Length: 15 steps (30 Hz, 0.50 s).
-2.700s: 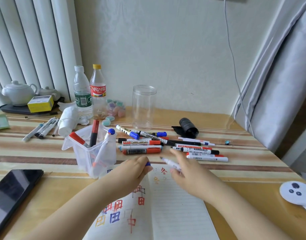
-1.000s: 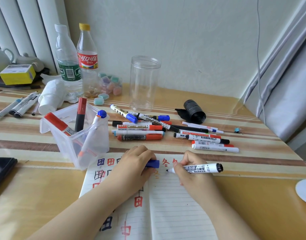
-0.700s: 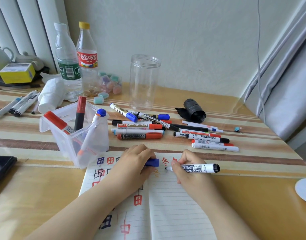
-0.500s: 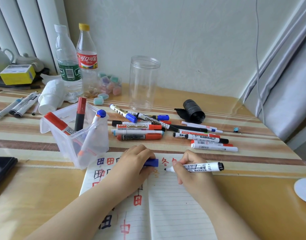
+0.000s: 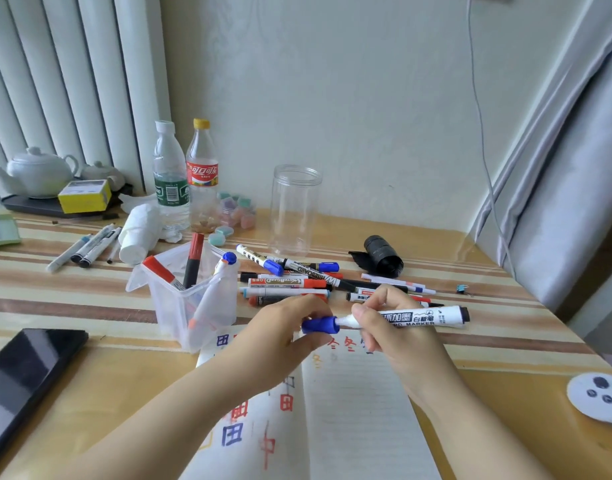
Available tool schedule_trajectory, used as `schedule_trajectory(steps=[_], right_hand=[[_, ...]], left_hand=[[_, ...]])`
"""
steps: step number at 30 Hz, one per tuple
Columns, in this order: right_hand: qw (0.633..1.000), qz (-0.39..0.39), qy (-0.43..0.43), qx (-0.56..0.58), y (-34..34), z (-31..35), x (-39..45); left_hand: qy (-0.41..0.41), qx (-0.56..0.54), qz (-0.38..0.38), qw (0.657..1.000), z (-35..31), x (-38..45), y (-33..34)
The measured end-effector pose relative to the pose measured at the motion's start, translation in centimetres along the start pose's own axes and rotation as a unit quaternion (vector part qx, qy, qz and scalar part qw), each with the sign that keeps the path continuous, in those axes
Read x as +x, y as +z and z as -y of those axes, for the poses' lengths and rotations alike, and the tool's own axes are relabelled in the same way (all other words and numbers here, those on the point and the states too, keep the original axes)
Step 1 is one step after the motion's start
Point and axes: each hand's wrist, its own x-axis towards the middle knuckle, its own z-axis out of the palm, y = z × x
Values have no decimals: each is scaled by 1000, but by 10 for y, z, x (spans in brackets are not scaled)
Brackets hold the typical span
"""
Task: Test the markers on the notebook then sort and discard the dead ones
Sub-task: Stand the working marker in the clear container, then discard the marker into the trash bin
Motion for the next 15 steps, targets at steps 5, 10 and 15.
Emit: schedule_trajectory(steps=[5,10,15], right_hand=[[998,2,0,56,13,11,-4],[994,29,24,104,23,20,-6],[991,84,17,104,33,21,-6]], left_hand=[[11,-9,-20,1000,-8,-15,-11],[5,-17,-30,999,-11,-33,-24],[-38,-40,-15,998,-10,-45,-35]])
